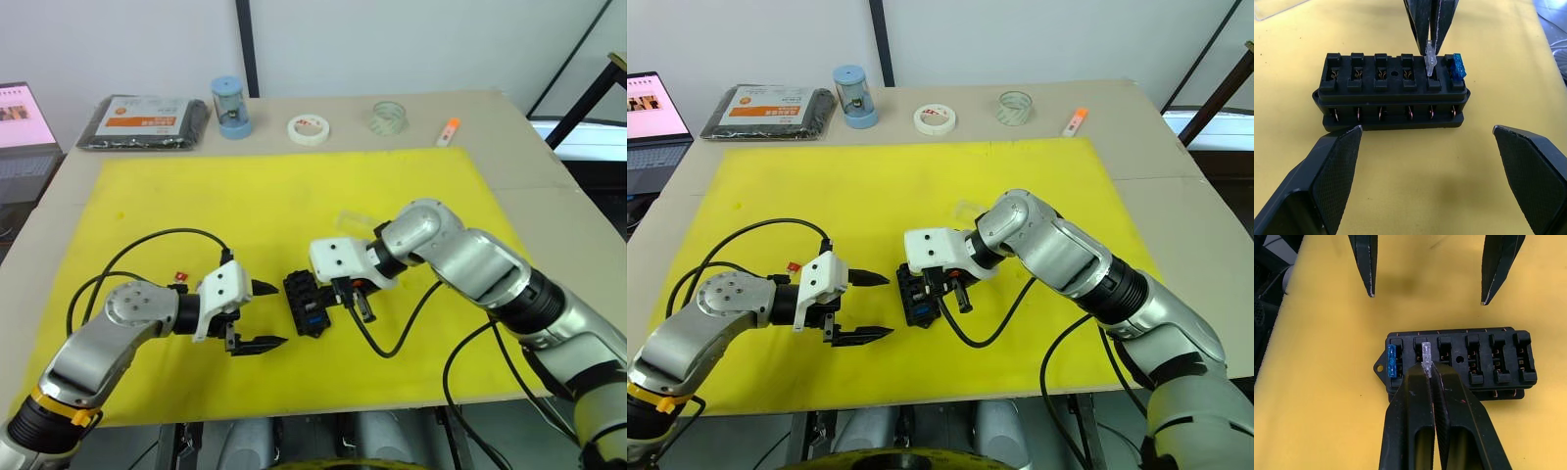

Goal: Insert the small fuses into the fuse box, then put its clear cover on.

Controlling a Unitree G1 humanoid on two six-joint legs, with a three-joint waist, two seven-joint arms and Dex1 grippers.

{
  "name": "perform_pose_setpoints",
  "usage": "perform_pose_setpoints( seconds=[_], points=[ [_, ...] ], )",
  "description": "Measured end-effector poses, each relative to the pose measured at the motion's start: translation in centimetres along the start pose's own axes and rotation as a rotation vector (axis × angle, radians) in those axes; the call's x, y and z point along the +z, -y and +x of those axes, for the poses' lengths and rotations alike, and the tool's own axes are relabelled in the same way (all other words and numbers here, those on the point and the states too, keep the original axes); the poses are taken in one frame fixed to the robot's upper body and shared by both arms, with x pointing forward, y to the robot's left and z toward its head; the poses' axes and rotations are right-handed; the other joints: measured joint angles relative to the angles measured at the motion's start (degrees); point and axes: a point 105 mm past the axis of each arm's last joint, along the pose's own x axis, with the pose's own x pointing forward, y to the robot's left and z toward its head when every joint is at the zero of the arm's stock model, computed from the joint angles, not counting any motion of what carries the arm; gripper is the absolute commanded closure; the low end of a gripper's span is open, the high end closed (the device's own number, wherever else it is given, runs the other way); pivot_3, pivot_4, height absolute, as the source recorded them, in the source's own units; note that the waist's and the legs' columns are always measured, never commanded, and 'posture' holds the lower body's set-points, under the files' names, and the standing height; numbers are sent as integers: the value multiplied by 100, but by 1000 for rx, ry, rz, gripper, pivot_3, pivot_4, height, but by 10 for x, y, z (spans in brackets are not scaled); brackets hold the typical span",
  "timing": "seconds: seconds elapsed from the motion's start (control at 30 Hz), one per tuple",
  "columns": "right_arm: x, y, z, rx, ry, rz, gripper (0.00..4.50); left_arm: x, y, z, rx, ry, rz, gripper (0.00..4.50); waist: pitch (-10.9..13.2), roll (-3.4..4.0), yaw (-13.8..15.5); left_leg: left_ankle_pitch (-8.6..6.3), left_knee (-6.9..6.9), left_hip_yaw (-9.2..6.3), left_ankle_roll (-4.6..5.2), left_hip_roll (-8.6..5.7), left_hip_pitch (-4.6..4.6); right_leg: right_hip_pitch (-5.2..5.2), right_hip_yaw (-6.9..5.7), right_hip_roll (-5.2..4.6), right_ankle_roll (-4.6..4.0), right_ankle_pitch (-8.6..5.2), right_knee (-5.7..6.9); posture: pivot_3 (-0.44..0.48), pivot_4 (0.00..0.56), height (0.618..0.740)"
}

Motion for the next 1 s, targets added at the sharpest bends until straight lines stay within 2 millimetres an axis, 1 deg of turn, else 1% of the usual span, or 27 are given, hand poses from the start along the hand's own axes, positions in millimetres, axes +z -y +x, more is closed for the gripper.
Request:
perform_pose_setpoints(
  seconds=[0.37,0.6,1.0],
  points=[
    [-1,-3,1,21,-2,-4,4500,0,0,0,0,0,0,10,0,0,1,1,0,0,-2,0,2,2,0,0,0,0,1,0,150,740],
    [1,-6,2,35,3,-5,4500,0,0,0,0,0,1,10,0,0,-1,2,1,-1,-4,0,2,2,0,1,0,0,2,0,150,740],
    [-1,-1,1,6,-9,-27,4500,0,0,0,0,0,0,10,0,0,-1,4,1,0,-8,-1,2,3,0,2,0,0,2,0,150,740]
  ],
)
